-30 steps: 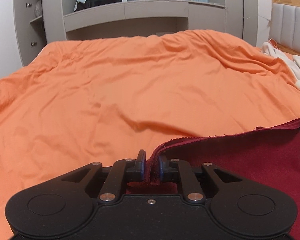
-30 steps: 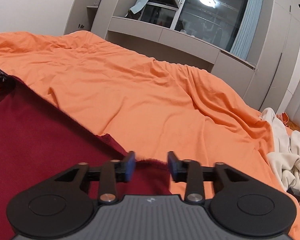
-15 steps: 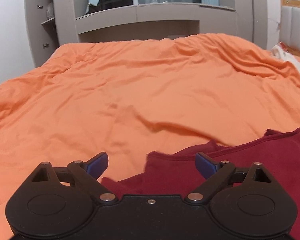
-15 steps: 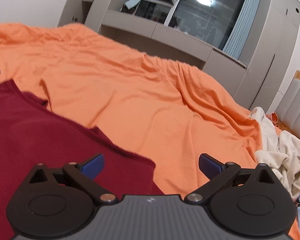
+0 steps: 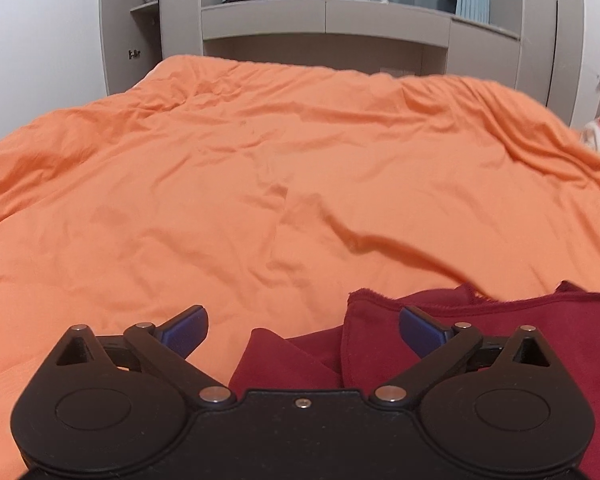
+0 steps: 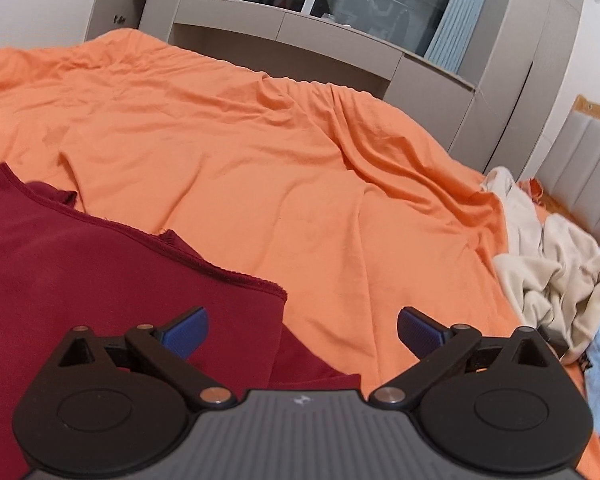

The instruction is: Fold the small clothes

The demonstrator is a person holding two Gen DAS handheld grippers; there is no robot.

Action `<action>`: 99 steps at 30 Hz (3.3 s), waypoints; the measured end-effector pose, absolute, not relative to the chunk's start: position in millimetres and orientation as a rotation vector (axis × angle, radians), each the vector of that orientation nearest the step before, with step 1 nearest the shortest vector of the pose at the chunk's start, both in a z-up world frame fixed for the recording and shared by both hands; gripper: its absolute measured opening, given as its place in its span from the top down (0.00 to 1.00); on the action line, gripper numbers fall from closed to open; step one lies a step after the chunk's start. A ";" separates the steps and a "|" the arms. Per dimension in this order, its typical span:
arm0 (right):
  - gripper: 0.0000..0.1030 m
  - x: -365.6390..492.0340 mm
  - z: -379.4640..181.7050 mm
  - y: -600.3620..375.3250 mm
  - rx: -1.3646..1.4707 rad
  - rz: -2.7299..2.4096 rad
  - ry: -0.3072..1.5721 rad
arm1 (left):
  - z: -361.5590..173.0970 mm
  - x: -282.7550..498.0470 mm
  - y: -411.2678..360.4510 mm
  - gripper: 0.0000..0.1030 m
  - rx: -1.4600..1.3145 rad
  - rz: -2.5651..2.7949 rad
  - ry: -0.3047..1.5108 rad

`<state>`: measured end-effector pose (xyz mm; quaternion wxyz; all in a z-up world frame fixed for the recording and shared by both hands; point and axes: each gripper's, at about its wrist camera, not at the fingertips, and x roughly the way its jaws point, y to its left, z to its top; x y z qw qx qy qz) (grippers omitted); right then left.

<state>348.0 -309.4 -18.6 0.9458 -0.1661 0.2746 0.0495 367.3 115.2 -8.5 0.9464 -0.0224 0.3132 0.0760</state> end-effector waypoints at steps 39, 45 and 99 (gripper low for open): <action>0.00 215.4 -20.5 -227.1 -0.136 0.333 0.461 | -26.8 203.1 116.0 0.01 -0.424 -0.002 0.587; 0.00 208.4 -36.2 -199.4 -0.252 0.361 0.484 | -29.7 209.5 107.4 0.01 -0.377 0.015 0.608; 0.00 210.9 -52.9 -191.5 -0.275 0.347 0.510 | -55.1 244.6 85.6 0.01 -0.518 -0.026 0.588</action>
